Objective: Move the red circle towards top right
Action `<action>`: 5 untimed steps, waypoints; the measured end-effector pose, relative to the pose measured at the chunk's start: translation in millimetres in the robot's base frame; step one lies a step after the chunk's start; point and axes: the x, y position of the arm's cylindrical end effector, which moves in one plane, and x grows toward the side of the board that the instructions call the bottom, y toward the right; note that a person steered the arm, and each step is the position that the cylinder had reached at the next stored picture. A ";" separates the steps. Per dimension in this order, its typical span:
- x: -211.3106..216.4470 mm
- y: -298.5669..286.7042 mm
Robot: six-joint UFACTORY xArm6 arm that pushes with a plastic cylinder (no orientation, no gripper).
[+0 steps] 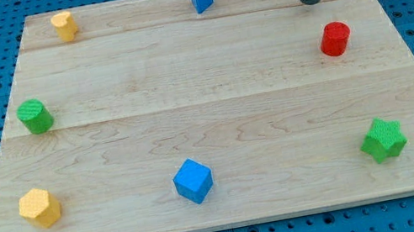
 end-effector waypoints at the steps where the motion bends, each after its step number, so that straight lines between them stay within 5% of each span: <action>1: 0.2 37.3; 3: 72.6 70.8; 5: 117.0 -7.3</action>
